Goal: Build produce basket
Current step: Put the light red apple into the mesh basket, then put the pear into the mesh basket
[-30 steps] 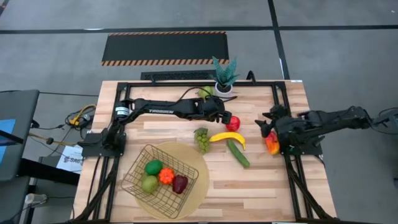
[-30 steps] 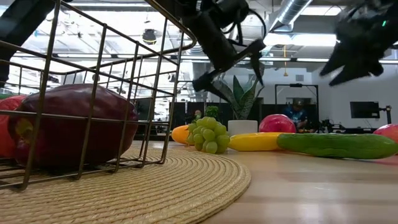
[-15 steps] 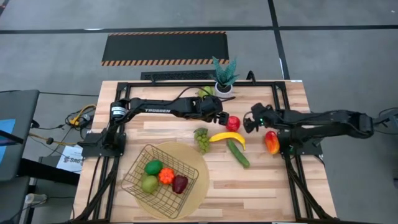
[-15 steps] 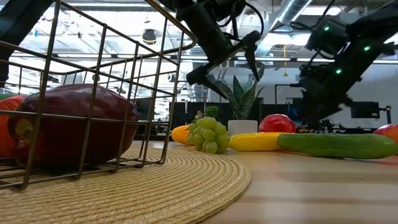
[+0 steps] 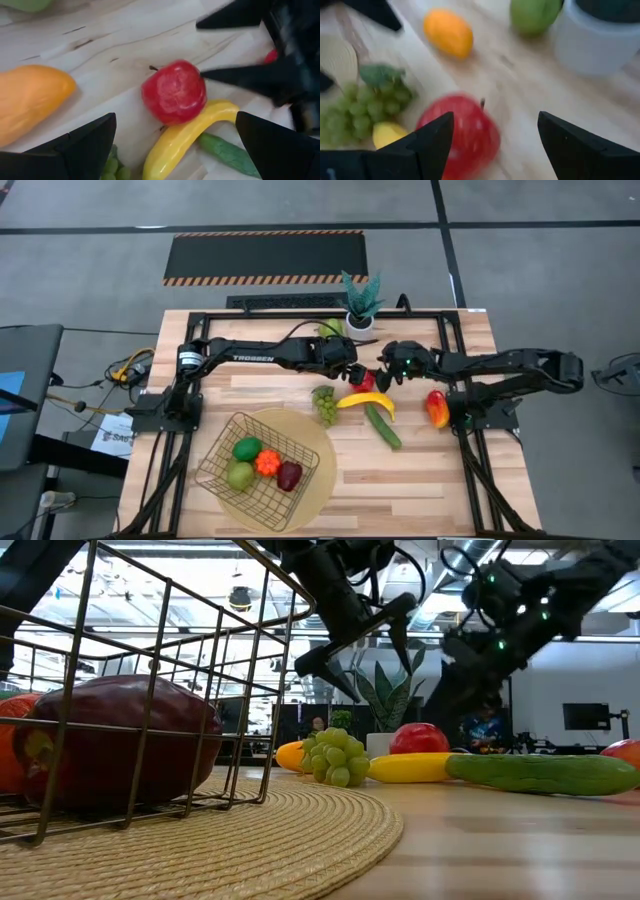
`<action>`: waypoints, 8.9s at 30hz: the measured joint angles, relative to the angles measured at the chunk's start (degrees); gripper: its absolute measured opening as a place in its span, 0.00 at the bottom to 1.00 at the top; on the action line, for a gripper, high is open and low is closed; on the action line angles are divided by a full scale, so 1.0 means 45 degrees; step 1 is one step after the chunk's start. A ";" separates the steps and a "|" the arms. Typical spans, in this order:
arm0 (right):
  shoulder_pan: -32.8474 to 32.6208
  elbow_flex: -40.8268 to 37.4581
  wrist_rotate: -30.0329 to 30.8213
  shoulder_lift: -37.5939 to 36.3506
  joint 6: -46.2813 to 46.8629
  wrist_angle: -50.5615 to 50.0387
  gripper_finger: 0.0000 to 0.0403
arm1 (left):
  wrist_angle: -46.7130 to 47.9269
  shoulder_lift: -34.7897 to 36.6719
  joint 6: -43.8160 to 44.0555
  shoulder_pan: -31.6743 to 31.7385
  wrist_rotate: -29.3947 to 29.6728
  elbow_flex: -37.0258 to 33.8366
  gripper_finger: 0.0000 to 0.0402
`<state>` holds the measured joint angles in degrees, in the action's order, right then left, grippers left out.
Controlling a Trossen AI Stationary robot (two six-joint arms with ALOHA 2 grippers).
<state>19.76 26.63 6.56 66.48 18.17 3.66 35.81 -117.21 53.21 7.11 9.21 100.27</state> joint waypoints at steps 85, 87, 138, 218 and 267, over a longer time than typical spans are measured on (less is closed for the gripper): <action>0.1702 0.3188 -0.1437 -0.4042 0.0244 -0.7586 0.77 | -0.0654 -0.1633 -0.1998 -0.0740 0.1085 0.0689 0.99; 0.1702 0.3188 -0.1437 -0.4042 0.0253 -0.7631 0.77 | 0.0291 -0.1315 -0.2195 -0.0801 0.0867 0.1409 0.99; 0.1698 0.3188 -0.1456 -0.4027 0.0317 -0.7790 0.77 | 1.2041 0.0512 1.0380 -0.9210 -0.0194 0.5984 0.99; 0.1702 0.3188 -0.1456 -0.4023 -0.0188 -0.7682 0.77 | 0.7980 0.0651 0.9969 -0.9572 -0.2983 -0.1509 1.00; 0.1717 0.3183 -0.1456 -0.4027 -0.0155 -0.8145 0.77 | 0.2768 0.0597 0.1309 0.3726 0.4425 0.2661 0.99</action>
<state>27.49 40.95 0.01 48.36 17.47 -32.99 48.27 -114.52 59.10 23.88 29.12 112.24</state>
